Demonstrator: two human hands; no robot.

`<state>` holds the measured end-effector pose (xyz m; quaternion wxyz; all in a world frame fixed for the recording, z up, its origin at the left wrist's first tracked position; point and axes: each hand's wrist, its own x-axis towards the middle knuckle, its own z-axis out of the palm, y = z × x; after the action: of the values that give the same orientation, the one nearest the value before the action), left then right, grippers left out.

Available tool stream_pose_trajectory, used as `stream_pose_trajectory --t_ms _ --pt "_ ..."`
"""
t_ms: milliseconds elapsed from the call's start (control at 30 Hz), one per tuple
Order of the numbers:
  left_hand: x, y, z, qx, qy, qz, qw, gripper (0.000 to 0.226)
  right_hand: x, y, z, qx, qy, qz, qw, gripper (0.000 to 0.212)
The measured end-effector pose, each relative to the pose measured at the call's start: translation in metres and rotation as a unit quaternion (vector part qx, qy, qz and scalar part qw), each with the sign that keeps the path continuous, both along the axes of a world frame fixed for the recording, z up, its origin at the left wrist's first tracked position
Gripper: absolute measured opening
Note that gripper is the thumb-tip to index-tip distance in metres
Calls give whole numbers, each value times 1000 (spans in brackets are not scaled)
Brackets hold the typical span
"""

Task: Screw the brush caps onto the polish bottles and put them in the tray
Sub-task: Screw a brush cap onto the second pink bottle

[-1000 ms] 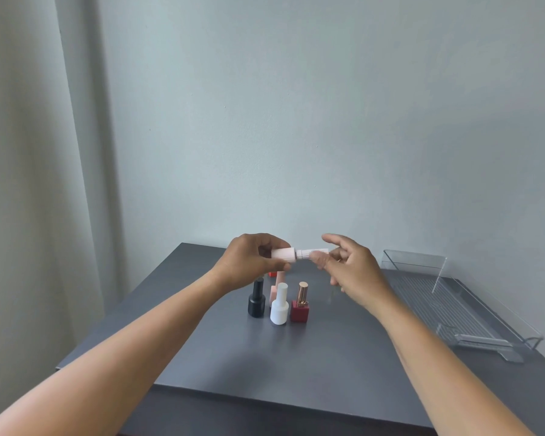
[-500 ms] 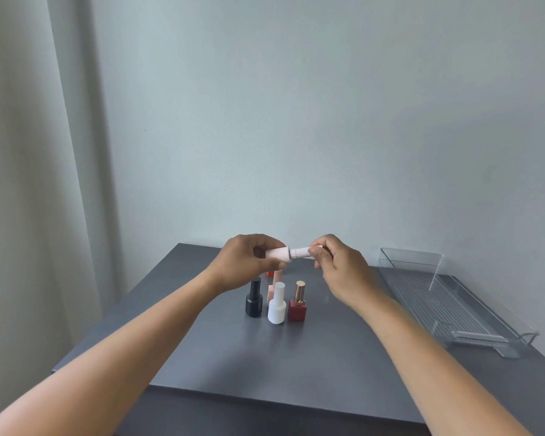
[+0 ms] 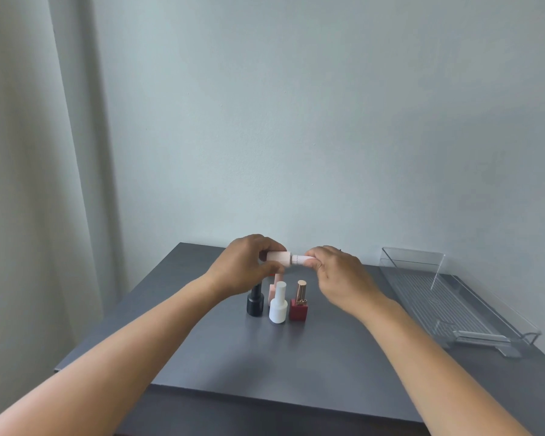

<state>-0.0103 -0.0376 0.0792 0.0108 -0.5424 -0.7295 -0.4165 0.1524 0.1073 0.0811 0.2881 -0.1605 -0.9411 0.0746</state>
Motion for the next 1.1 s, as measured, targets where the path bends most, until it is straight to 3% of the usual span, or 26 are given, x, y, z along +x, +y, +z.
stream_pose_trajectory --t_ms 233,433,633,833,1000,1100 --pt "8 2 -5 36 125 40 991 26 -7 8 4 -97 1 -12 995 20" --pt "2 4 2 8 149 76 986 25 -9 8 9 -192 45 20 980 15" --pt "-11 4 -7 -18 7 106 994 22 -6 24 18 -297 107 38 948 24" --pt "-40 -8 -19 32 -186 124 974 33 -3 62 -12 -266 125 -93 951 19" --pt "-61 -8 -42 -3 -243 122 962 23 -4 97 -49 -294 104 -190 931 8" --pt "-66 -6 -53 -33 -259 123 957 22 -11 108 -65 -332 67 -211 917 31"
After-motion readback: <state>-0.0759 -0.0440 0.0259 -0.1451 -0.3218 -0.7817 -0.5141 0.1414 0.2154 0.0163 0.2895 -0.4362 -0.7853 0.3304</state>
